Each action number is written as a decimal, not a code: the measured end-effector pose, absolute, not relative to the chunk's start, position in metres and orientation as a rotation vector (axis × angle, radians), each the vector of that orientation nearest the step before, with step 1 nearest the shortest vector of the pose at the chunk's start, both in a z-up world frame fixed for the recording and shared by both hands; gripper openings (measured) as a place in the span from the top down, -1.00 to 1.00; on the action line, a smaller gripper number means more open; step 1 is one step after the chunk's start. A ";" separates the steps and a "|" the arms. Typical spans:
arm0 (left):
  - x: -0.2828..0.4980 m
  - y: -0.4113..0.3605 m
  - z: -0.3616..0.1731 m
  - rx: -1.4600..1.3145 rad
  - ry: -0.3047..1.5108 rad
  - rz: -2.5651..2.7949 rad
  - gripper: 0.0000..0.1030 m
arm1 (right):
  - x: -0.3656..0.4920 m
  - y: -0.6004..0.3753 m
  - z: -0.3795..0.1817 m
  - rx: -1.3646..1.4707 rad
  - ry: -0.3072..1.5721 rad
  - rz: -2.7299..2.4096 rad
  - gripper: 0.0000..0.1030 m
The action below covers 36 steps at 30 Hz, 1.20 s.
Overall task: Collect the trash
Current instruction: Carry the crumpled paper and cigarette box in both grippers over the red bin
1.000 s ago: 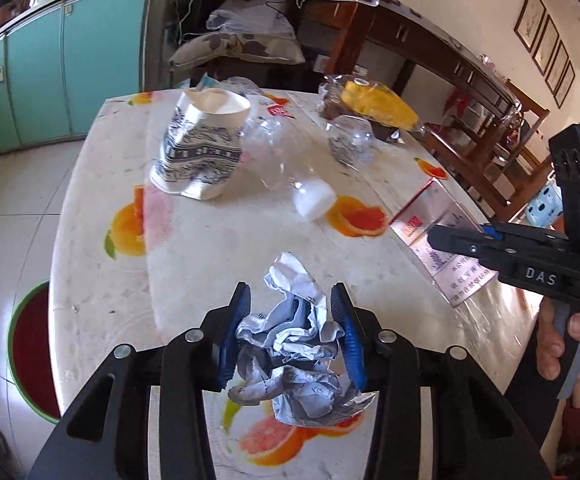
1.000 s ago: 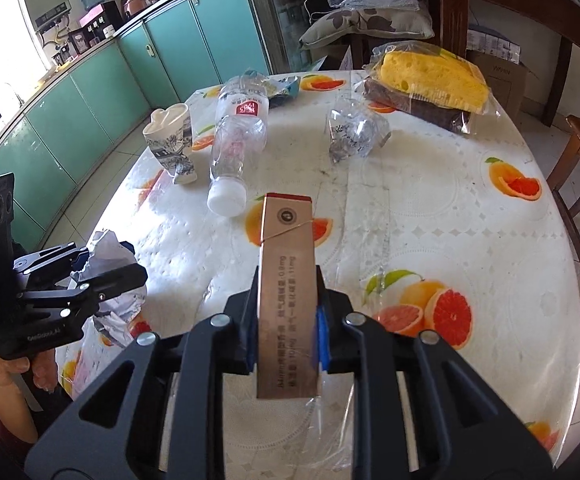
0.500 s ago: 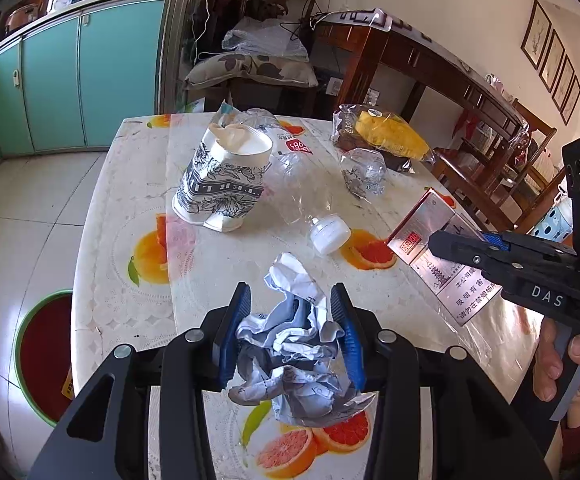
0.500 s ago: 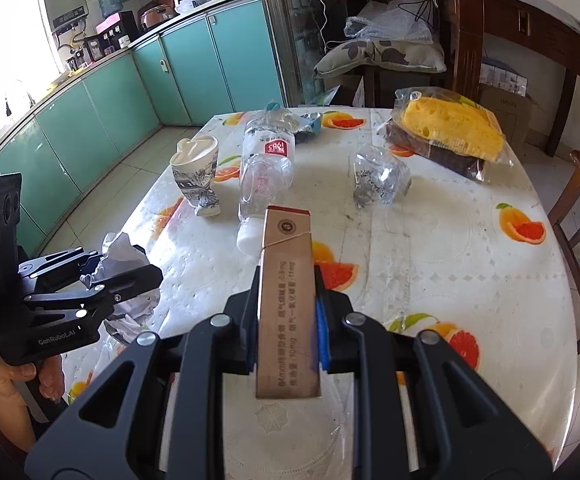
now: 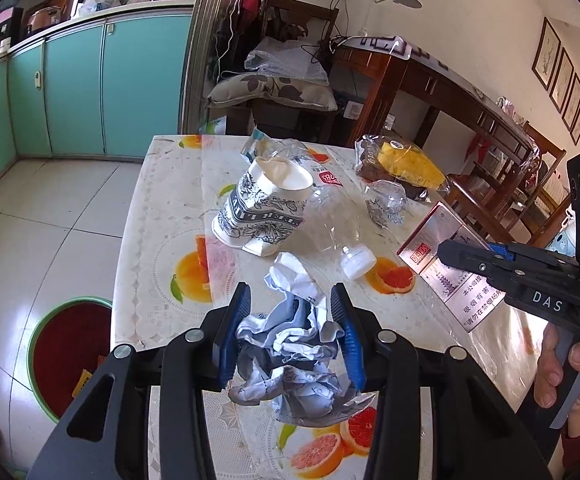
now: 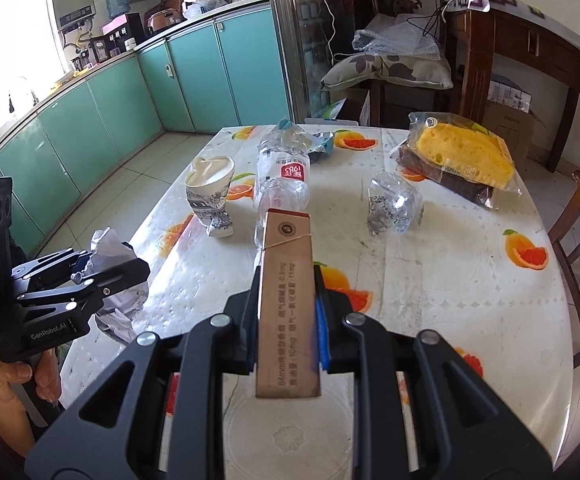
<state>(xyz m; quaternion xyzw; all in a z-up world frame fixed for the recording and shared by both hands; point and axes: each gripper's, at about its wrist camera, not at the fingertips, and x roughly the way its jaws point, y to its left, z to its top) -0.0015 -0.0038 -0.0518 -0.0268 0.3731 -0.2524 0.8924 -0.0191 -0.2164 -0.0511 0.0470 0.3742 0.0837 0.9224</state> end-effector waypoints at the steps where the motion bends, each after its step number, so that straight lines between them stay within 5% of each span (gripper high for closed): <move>1: -0.001 -0.002 -0.051 -0.058 0.771 -0.518 0.22 | -0.018 -0.215 -0.050 0.095 0.765 0.174 0.58; 36: 0.026 0.070 -0.066 -0.182 0.778 -0.408 0.20 | 0.000 -0.126 -0.024 -0.012 0.694 0.276 0.58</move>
